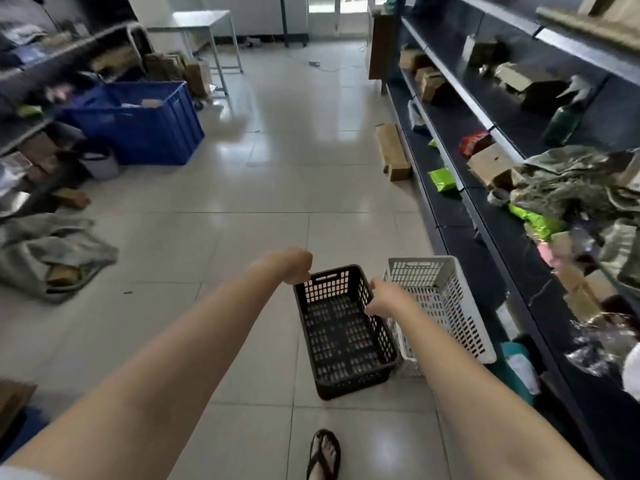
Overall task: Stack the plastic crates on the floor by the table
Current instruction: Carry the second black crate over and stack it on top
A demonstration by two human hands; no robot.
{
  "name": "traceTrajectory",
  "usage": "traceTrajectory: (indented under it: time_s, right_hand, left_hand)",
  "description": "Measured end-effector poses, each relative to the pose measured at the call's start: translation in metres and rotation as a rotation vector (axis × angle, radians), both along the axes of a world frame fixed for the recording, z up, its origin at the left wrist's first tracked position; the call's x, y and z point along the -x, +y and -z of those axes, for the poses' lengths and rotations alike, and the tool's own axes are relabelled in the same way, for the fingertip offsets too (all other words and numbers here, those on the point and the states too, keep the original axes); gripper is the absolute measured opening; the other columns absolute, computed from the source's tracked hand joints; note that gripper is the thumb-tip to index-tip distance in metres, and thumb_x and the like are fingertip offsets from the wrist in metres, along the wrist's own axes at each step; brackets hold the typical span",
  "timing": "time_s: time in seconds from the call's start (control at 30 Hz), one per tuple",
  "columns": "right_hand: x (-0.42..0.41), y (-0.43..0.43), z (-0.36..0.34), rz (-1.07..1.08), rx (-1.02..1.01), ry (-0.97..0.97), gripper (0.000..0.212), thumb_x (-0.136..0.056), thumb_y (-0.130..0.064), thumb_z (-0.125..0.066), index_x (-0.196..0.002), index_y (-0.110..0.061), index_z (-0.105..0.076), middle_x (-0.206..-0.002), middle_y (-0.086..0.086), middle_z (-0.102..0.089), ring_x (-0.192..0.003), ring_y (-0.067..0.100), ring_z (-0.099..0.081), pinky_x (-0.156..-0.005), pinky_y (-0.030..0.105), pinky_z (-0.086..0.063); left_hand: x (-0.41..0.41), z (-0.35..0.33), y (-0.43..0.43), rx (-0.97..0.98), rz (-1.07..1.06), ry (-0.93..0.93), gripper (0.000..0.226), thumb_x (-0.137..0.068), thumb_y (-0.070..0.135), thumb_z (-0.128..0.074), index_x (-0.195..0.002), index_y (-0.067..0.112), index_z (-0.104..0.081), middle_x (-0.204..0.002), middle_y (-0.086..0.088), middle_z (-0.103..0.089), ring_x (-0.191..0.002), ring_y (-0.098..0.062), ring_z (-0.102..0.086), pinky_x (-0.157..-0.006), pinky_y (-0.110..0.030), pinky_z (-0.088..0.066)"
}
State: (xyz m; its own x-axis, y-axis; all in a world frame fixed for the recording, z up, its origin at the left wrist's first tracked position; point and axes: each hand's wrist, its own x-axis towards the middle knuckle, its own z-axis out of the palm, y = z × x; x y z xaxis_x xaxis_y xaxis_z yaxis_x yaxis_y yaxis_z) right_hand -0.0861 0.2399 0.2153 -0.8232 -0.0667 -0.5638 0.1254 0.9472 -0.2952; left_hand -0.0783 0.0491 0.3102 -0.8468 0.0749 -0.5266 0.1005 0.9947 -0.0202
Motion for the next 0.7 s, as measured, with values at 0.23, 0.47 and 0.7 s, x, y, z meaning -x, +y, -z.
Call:
traceTrajectory:
  time_s: [0.23,0.47,0.7]
  right_hand:
    - [0.102,-0.042,0.036,0.067,0.005,-0.124,0.075,-0.076,-0.027,-0.062,-0.143,-0.021,-0.029,-0.139,0.011,-0.049,-0.124,0.034,-0.049,-0.101,0.047,-0.044]
    - [0.179,-0.035,0.064,0.242,0.062,-0.108,0.066,-0.079,-0.019,-0.063,-0.139,-0.016,-0.034,-0.133,0.011,-0.052,-0.113,0.030,-0.056,-0.091,0.040,-0.050]
    - [0.215,-0.020,0.139,0.590,0.024,-0.141,0.047,-0.088,-0.010,-0.049,-0.133,-0.016,-0.040,-0.122,0.014,-0.056,-0.092,0.029,-0.055,-0.076,0.035,-0.047]
  left_hand:
    - [0.116,0.025,-0.035,0.012,0.060,-0.103,0.039,-0.098,0.023,-0.045,-0.131,0.003,-0.053,-0.134,-0.017,-0.054,-0.121,-0.034,-0.053,-0.098,-0.041,-0.044]
    - [0.236,0.067,-0.056,0.038,0.199,-0.167,0.041,-0.099,0.023,-0.045,-0.137,0.009,-0.048,-0.140,-0.013,-0.049,-0.128,-0.032,-0.047,-0.103,-0.040,-0.041]
    - [0.380,0.156,-0.060,0.031,0.400,-0.214,0.044,-0.096,0.020,-0.047,-0.139,0.016,-0.043,-0.139,-0.013,-0.045,-0.126,-0.033,-0.047,-0.103,-0.043,-0.042]
